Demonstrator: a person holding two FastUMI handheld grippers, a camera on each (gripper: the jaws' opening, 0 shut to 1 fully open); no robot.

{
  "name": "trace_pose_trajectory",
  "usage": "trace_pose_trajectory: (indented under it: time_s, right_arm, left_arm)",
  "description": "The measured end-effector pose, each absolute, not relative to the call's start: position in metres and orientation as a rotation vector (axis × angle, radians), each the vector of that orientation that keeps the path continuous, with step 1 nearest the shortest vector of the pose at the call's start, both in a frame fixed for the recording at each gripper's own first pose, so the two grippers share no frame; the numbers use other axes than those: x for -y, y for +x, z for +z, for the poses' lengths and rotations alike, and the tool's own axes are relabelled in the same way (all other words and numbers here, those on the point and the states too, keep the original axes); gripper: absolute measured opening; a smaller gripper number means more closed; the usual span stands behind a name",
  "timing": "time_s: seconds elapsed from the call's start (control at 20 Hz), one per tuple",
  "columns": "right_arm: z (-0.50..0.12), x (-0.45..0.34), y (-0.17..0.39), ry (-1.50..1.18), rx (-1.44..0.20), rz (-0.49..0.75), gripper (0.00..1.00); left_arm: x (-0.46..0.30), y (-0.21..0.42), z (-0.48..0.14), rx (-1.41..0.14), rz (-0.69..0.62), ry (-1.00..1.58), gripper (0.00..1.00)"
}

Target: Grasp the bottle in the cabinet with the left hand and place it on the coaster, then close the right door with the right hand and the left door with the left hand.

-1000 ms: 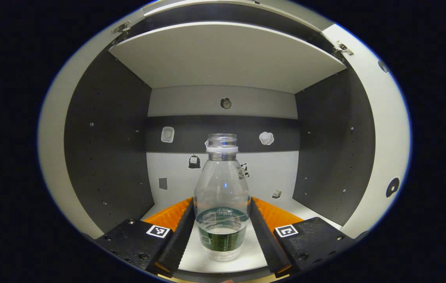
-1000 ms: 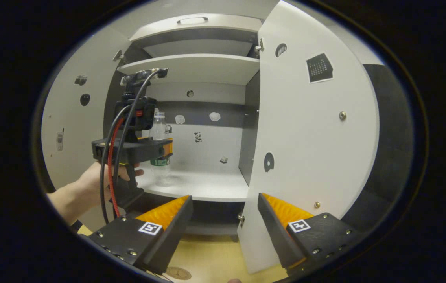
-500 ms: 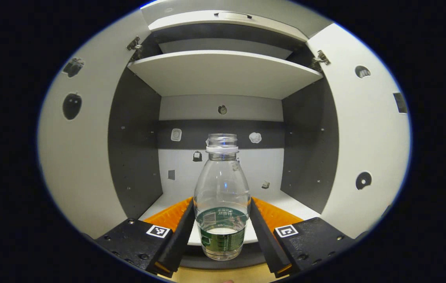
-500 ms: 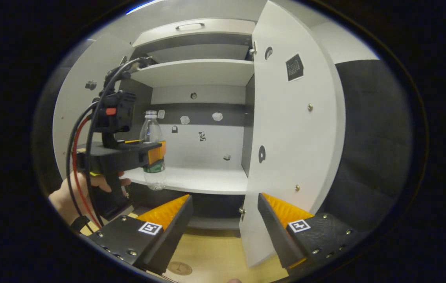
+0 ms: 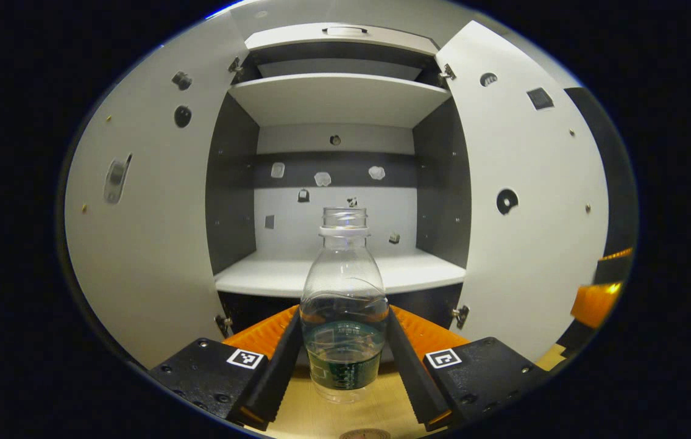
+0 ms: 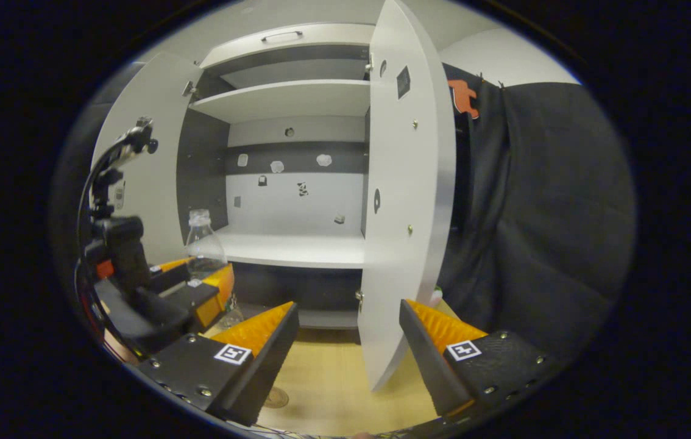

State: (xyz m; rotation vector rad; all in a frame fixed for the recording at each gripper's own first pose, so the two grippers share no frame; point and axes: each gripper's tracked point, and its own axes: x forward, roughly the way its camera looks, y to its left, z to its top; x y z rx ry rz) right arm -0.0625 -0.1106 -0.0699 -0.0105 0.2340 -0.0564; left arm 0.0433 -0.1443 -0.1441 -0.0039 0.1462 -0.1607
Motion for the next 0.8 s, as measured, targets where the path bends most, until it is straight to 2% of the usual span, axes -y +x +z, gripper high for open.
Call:
trace_pose_trajectory:
  time_s: [0.45,0.6,0.8]
  right_arm:
    - [-0.121,0.142,-0.095,-0.036,-0.371,-0.112,1.0]
    - [-0.139,0.148,-0.103,-0.025,-0.417,-0.118,0.98]
    - [-0.152,0.154,-0.113,-0.06,-0.455,-0.122,1.0]
  left_arm:
    - [0.172,-0.015,-0.284,-0.254,-0.217,0.027,0.82]
    - [0.177,-0.023,-0.314,-0.291,-0.222,0.029,0.82]
    - [0.18,-0.024,-0.331,-0.294,-0.221,0.016,0.82]
